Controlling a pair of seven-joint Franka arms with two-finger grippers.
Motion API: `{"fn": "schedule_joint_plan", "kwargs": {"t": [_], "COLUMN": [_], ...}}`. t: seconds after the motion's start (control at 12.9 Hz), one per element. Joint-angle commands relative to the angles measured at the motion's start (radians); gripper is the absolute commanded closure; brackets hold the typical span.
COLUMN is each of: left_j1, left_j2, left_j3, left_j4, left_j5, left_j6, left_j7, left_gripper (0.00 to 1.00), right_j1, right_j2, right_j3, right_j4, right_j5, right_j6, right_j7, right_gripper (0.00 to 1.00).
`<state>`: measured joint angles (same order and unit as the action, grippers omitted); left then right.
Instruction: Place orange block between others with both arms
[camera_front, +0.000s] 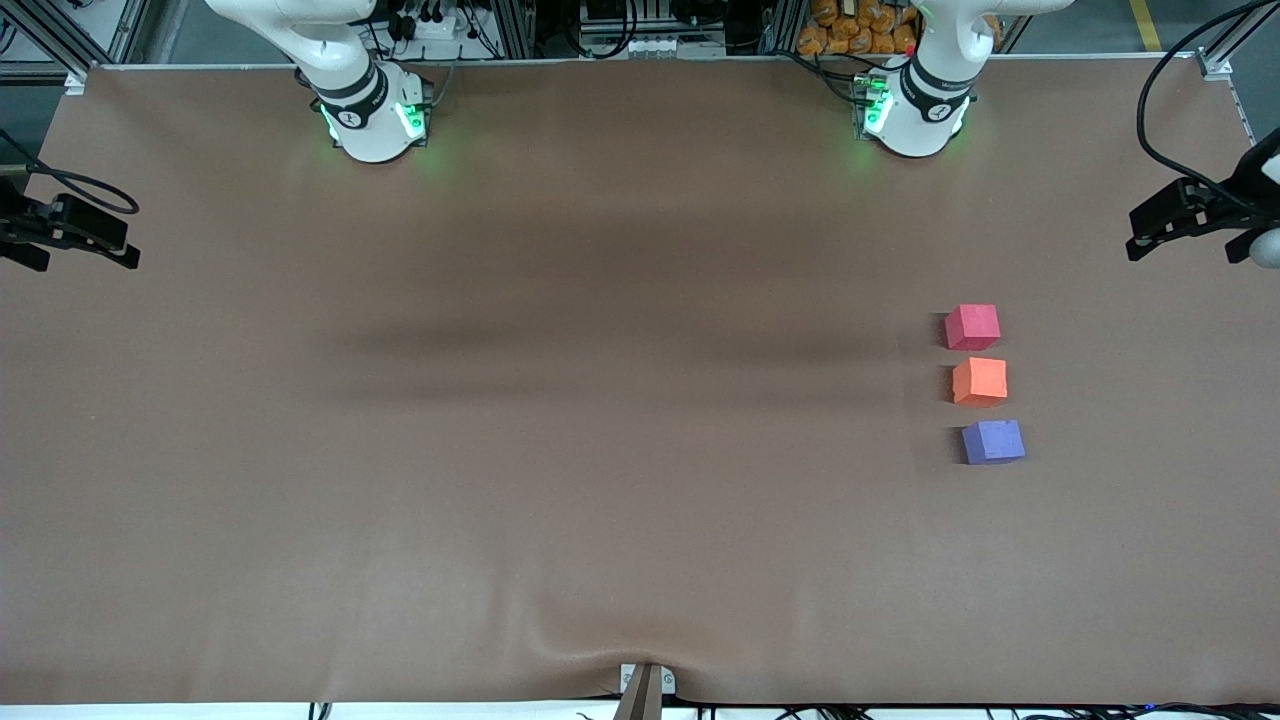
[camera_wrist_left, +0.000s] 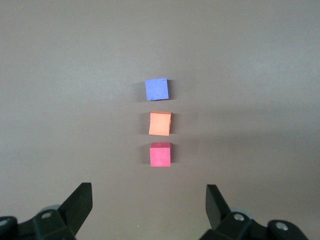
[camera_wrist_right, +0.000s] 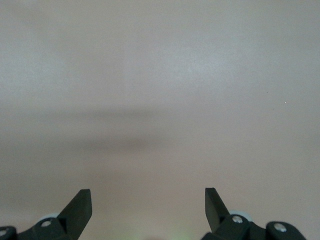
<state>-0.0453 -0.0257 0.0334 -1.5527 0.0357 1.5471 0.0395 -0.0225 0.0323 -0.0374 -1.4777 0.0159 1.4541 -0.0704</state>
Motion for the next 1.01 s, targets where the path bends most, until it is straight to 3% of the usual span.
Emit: {"fn": "schedule_joint_plan", "kwargs": {"t": [0.0, 0.93], "left_j1": [-0.007, -0.013], "left_j2": [-0.01, -0.008], "left_j3": [0.016, 0.016], "left_j4": [-0.007, -0.012], "left_j5": [-0.017, -0.013], "left_j6": [0.002, 0.001], "left_j7": [0.014, -0.099], "left_gripper": [0.0, 0.0], "right_j1": [0.006, 0.0], "right_j2": [0.001, 0.001], "right_j3": [-0.004, -0.007], "right_j4": [0.013, 0.013], "right_j5": [-0.007, -0.011], "right_j6": [-0.012, -0.009], "right_j7": [0.014, 0.014], "right_gripper": [0.0, 0.0]}}
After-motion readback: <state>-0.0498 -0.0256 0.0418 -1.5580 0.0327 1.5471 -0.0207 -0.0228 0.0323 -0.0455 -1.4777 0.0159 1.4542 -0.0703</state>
